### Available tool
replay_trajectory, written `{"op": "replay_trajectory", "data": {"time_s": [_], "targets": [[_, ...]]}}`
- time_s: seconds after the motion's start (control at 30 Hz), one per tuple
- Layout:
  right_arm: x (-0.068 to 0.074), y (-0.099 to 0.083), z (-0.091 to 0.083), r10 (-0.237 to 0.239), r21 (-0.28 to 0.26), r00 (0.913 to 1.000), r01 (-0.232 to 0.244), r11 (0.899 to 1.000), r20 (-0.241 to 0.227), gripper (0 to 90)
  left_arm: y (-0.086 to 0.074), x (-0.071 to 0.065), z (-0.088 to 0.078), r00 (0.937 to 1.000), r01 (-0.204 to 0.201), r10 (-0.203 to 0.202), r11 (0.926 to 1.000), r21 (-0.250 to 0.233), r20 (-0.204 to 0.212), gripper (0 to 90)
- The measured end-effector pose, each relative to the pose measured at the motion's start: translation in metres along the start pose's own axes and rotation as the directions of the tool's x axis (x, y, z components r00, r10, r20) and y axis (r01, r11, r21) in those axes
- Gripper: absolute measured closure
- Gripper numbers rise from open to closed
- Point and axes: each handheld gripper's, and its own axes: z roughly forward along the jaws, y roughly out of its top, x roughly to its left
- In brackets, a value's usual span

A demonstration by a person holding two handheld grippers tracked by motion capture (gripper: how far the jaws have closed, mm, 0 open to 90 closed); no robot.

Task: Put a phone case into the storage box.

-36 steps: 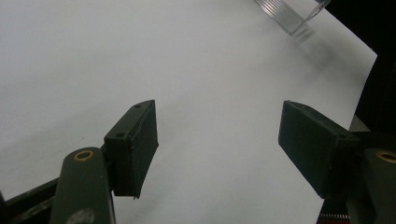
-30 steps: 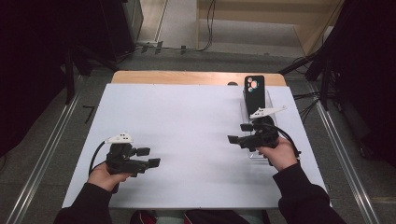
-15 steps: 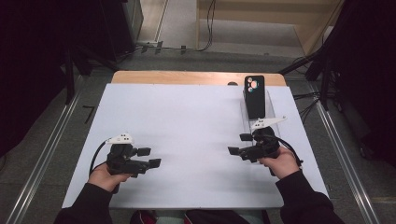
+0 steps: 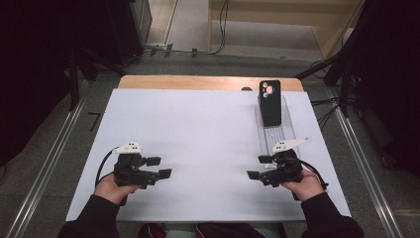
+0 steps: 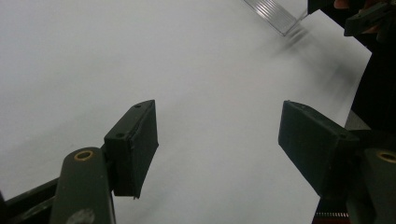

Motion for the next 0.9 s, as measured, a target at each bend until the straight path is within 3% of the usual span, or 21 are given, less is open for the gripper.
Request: {"op": "replay_trajectory", "data": {"time_s": [0.4,0.9], "targets": [[0.002,-0.018,-0.001,-0.010,0.026,1.0000,0.010,1.000,0.000,19.6,-0.010,-0.005,-0.005,0.9995,-0.014,0.014,0.9999,0.006,0.027,28.6],[0.000,-0.019,0.004,-0.025,0.035,0.9997,0.025,0.999,0.006,19.6,-0.012,-0.004,-0.003,0.9994,-0.014,0.014,0.9998,0.012,0.033,28.6]]}}
